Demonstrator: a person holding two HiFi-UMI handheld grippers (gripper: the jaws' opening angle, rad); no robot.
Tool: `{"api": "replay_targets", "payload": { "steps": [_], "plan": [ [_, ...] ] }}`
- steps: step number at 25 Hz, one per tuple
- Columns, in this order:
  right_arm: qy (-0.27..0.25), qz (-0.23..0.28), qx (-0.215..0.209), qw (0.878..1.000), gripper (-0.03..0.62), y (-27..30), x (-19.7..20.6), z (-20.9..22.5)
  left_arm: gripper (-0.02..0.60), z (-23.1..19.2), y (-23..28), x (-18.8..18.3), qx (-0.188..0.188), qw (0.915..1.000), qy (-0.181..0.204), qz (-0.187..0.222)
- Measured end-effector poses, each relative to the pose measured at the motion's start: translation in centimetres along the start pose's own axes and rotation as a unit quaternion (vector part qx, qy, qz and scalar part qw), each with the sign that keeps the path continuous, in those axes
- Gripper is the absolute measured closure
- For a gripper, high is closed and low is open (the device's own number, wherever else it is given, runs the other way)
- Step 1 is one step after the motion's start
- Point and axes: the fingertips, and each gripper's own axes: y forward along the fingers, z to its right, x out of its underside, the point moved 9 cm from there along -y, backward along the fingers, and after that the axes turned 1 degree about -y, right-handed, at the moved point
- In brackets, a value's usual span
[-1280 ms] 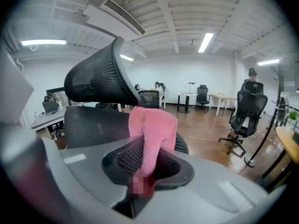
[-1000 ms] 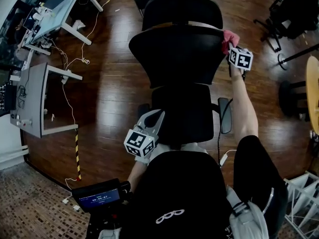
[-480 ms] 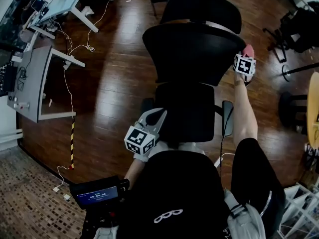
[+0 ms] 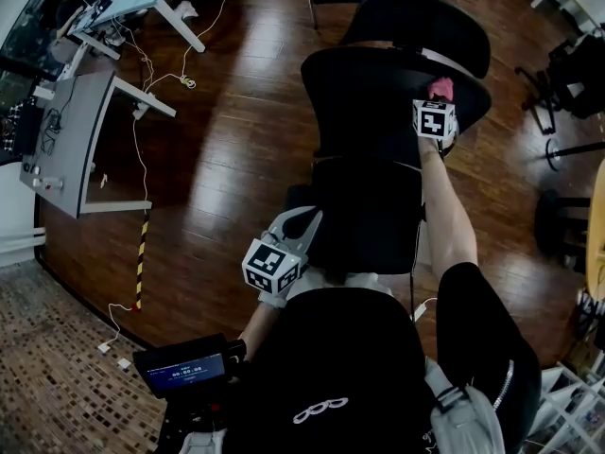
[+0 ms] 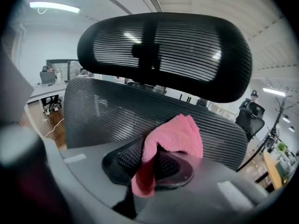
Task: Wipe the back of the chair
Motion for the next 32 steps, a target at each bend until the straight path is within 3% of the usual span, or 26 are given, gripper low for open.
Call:
{"api": "replay_targets", "payload": {
  "steps": [9,15,22,29,32],
  "plan": [
    [-0.052,0.030,-0.088,0.994,0.548,1.2,-3.6,-12.9,0.594,-2.8,-2.7,0.7,-0.008,0.9999,-0.013,0.001],
    [-0.077,0.047,-0.154,0.984,0.548,1.4,-5.1,-19.9,0.592,-4.5,-4.4,1.1,-0.008,0.9997,-0.023,0.000],
    [-0.100,0.056,-0.241,0.964,0.549,1.9,-6.1,-26.7,0.592,-6.9,-6.0,0.6,-0.006,0.9994,-0.034,0.007],
    [-0.156,0.073,-0.356,0.918,0.549,1.0,-5.7,-33.7,0.592,-7.9,-7.4,0.7,-0.010,0.9996,-0.028,-0.001],
    [-0.158,0.067,-0.359,0.917,0.549,1.3,-4.6,-33.3,0.592,-7.5,-7.1,0.8,-0.011,0.9996,-0.025,-0.008]
  ]
}}
